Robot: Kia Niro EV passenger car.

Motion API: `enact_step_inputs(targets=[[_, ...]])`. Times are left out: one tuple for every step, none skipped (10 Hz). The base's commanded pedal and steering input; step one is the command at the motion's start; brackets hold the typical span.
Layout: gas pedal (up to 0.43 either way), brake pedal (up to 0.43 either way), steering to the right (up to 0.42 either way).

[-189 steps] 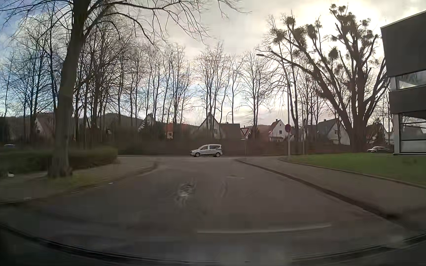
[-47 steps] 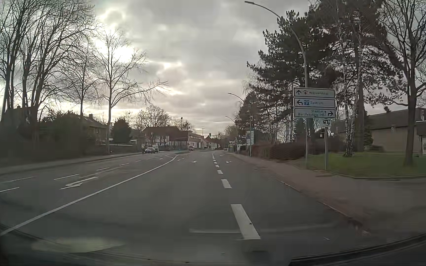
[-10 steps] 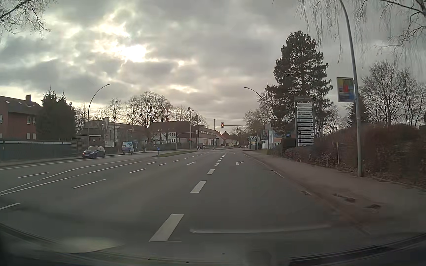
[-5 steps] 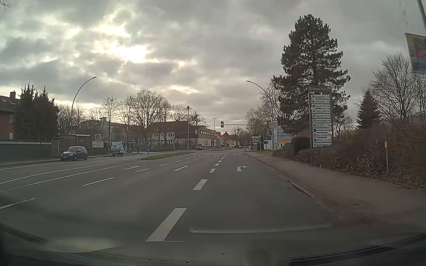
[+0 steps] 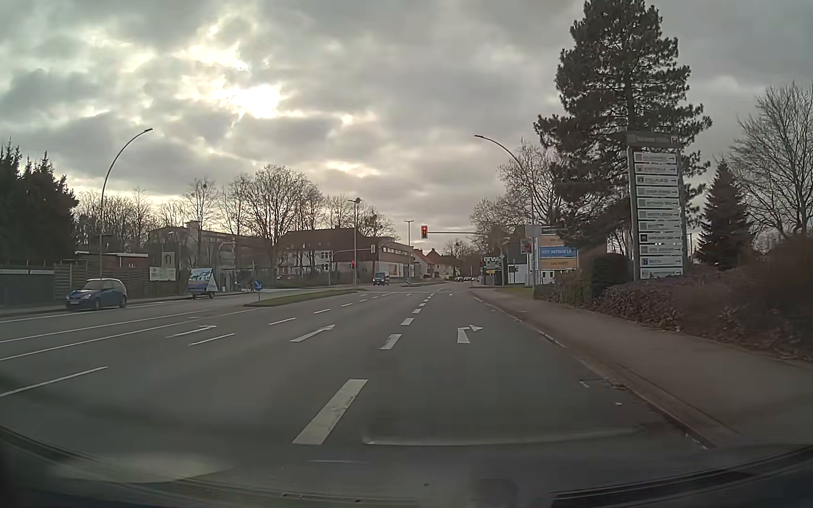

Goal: Follow the waypoints while adhering to traffic rules and regulations

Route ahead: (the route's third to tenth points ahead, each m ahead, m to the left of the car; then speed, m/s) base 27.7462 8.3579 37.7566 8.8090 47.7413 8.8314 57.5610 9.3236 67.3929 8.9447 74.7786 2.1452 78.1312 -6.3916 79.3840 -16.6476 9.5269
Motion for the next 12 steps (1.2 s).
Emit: enact_step_inputs(targets=[[0.0, 0.0, 0.003], [0.0, 0.0, 0.003], [0.0, 0.0, 0.003], [0.0, 0.0, 0.003], [0.0, 0.0, 0.003], [0.0, 0.0, 0.003], [0.0, 0.0, 0.003], [0.0, 0.0, 0.003], [0.0, 0.0, 0.003], [0.0, 0.0, 0.003], [0.0, 0.0, 0.002], [0.0, 0.0, 0.0]])
